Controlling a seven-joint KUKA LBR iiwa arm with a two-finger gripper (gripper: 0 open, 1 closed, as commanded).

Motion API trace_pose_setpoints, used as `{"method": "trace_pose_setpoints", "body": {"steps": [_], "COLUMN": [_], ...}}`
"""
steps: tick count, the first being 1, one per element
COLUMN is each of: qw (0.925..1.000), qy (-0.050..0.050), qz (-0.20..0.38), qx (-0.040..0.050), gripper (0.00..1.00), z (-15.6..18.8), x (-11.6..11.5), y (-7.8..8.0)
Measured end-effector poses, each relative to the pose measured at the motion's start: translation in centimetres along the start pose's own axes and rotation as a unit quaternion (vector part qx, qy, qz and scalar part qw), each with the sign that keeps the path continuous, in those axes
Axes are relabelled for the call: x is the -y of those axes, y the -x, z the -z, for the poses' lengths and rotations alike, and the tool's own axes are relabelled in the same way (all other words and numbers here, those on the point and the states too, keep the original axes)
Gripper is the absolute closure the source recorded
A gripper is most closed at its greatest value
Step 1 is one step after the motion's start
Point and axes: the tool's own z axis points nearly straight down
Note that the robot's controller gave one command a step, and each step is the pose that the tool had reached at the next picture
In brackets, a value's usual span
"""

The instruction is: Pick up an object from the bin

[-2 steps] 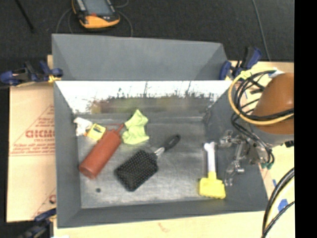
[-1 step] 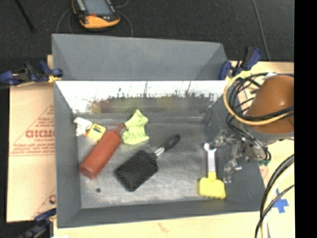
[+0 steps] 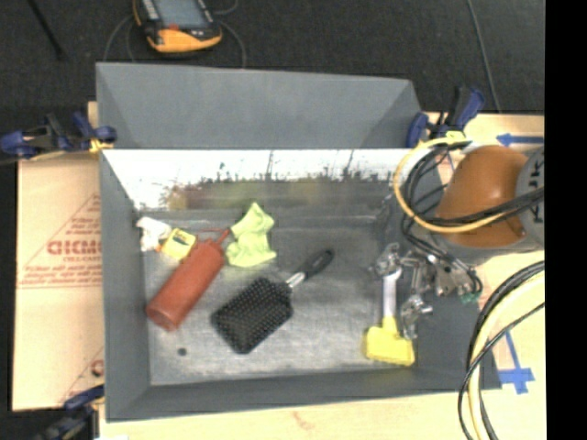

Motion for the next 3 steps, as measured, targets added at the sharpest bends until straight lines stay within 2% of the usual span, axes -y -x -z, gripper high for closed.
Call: {"method": "trace_pose_setpoints", "body": {"steps": [1,2,3], "qw": [0.9998,0.995,0.9868], "qy": [-0.001,0.004,0.002], "qz": [0.022,0.099,0.162], "qx": [0.0003,-0.0049,-0.0026], "gripper": [0.0,0.0,1.0], "z": [-0.1,-0.5,-0.2], "x": [0.0,0.9,0.6], "y": [0.1,3.3,3.0]}}
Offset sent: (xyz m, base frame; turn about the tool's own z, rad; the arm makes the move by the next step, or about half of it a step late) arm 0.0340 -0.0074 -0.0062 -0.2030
